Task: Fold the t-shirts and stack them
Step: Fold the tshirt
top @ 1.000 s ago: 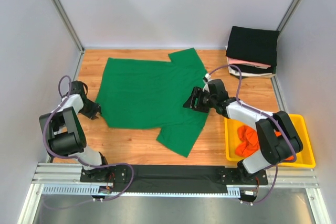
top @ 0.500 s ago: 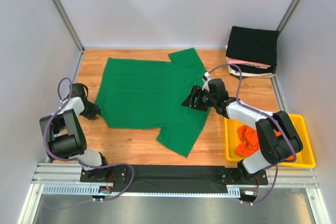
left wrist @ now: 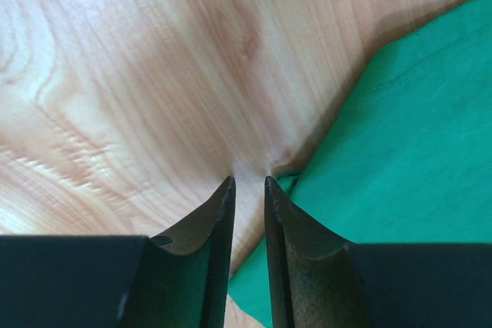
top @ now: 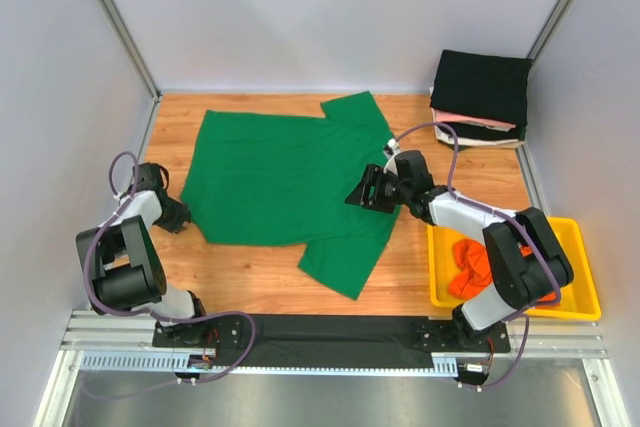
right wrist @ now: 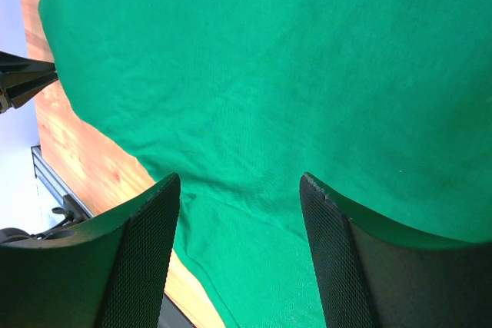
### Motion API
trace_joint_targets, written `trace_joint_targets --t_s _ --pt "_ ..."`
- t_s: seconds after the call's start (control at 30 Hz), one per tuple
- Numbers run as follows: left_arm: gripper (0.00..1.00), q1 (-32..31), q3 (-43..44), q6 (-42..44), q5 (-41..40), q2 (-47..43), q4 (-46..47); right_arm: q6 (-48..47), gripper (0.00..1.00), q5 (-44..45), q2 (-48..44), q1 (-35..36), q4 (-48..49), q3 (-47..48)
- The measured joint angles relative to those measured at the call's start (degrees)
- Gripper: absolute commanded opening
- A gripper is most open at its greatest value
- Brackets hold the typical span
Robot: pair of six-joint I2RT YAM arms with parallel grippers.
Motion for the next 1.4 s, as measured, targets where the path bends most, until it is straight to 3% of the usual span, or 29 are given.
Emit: trace_joint_targets --t_s 1.4 --pt "0.29 -5.0 -1.0 -1.2 -5.2 -0.4 3.6 0.1 0.64 -1.5 2.0 0.0 0.1 0.0"
